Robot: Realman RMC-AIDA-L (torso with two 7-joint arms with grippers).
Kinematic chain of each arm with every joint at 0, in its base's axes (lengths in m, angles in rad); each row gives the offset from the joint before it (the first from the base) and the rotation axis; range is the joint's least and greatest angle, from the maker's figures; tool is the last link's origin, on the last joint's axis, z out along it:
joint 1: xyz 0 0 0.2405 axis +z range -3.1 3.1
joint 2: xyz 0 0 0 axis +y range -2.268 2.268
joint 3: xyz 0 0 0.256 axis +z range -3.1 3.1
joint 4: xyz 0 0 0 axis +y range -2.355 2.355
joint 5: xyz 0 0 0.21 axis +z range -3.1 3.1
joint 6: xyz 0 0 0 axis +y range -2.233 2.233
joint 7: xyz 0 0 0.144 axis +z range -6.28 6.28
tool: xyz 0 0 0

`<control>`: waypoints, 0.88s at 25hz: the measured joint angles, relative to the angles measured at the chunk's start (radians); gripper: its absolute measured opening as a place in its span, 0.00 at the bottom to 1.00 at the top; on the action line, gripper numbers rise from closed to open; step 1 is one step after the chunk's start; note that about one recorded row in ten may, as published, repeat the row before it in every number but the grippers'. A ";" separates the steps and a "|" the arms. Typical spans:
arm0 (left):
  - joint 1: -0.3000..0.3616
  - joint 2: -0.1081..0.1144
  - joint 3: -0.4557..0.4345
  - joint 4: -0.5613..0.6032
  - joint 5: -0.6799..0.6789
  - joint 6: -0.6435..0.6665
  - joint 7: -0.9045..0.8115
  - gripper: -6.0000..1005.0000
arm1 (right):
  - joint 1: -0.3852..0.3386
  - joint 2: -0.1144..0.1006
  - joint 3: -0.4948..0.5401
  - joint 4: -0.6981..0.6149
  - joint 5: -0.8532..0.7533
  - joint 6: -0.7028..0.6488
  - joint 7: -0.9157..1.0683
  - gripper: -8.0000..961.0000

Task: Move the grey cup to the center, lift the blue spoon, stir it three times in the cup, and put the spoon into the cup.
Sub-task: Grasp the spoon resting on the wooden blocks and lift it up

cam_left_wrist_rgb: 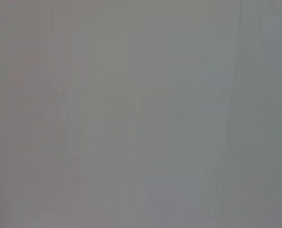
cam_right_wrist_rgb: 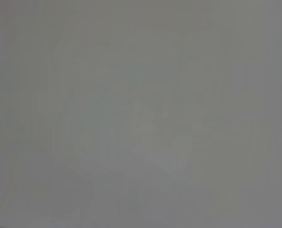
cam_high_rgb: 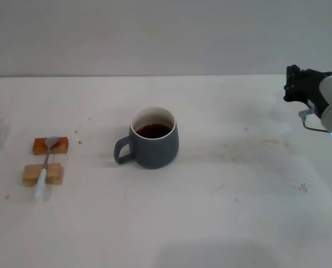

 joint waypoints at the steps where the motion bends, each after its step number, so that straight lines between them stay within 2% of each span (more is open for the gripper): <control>1: 0.000 0.000 0.000 0.000 0.000 0.000 0.000 0.83 | 0.000 0.000 0.000 0.000 0.000 0.000 0.000 0.05; 2: 0.004 0.008 0.000 0.000 0.019 0.003 -0.021 0.83 | 0.000 0.000 0.003 -0.005 0.000 0.000 0.000 0.05; 3: 0.015 0.026 0.000 0.000 0.067 0.009 -0.075 0.83 | 0.000 0.000 0.004 -0.010 0.000 0.000 -0.001 0.05; 4: 0.015 0.026 0.000 0.000 0.067 0.009 -0.075 0.83 | 0.000 0.000 0.004 -0.010 0.000 0.000 -0.001 0.05; 6: 0.030 0.048 0.000 0.000 0.131 0.025 -0.155 0.83 | 0.003 0.000 0.004 -0.014 0.001 -0.001 -0.001 0.05; 7: 0.049 0.071 0.000 0.000 0.196 0.058 -0.236 0.83 | 0.004 0.000 0.005 -0.017 0.002 -0.001 -0.001 0.05; 9: 0.058 0.079 0.000 0.001 0.217 0.070 -0.261 0.83 | 0.006 0.000 0.005 -0.019 0.003 -0.001 -0.001 0.05; 10: 0.083 0.100 0.000 0.001 0.261 0.110 -0.307 0.83 | 0.006 0.000 0.005 -0.019 0.003 -0.001 -0.001 0.05; 12: 0.100 0.104 0.000 0.004 0.276 0.136 -0.318 0.83 | 0.007 0.000 0.005 -0.019 0.004 0.000 -0.001 0.05; 13: 0.131 0.101 -0.006 0.009 0.282 0.182 -0.315 0.83 | 0.009 0.000 0.006 -0.018 0.004 0.003 -0.001 0.05; 16: 0.165 0.088 -0.015 0.011 0.278 0.234 -0.288 0.83 | 0.011 0.000 0.006 -0.018 0.004 0.006 -0.002 0.05; 18: 0.210 0.063 -0.025 0.012 0.276 0.292 -0.240 0.83 | 0.018 -0.001 0.007 -0.019 0.005 0.010 -0.002 0.05; 19: 0.210 0.063 -0.025 0.012 0.276 0.292 -0.240 0.83 | 0.018 -0.001 0.007 -0.019 0.005 0.010 -0.002 0.05; 22: 0.245 0.039 -0.026 0.012 0.276 0.316 -0.217 0.83 | 0.023 -0.001 0.008 -0.020 0.005 0.013 -0.002 0.05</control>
